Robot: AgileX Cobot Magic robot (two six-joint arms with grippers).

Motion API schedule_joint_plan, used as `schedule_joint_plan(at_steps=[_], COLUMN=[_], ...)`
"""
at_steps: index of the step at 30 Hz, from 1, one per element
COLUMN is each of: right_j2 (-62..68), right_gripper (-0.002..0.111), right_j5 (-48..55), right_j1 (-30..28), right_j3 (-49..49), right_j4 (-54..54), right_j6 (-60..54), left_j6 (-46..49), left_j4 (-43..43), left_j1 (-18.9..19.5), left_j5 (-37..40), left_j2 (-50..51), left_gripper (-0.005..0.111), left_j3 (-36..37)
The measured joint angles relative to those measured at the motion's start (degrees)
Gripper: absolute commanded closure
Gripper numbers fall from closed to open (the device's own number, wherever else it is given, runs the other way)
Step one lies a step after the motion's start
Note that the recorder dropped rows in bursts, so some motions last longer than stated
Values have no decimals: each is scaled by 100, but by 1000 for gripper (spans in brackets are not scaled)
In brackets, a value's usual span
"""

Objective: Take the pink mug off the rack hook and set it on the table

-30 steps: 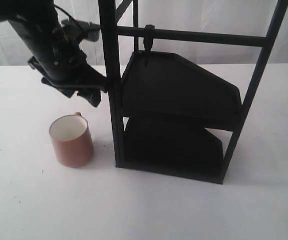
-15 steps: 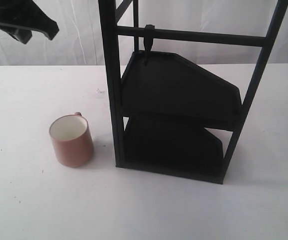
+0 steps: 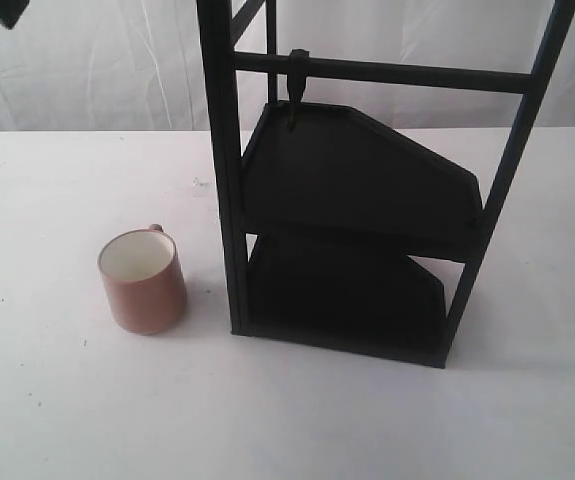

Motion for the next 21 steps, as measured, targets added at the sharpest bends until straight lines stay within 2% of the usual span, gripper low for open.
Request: schedule_joint_plan(at_steps=[5,10,13,17,21], right_j2=[0,0,0,0,0], right_gripper=[108,108,108,108,108], right_j5=[0,0,0,0,0], right_j1=[0,0,0,0,0], right_j3=[0,0,0,0,0], right_j4=[0,0,0,0,0], right_j6=[0,0,0,0,0], left_j6=[130,153,165,165,174], left_j4=[-510,515,736,532,-6], left_j1=[0,0,0,0,0], left_j5=[-322,-530,-574,-764,-1307], left_j2=[-740,-1582,-2049,-2576,-3227], left_gripper=[106,106,106,106,106], left_j3=[988,2019,2674,3724,4793])
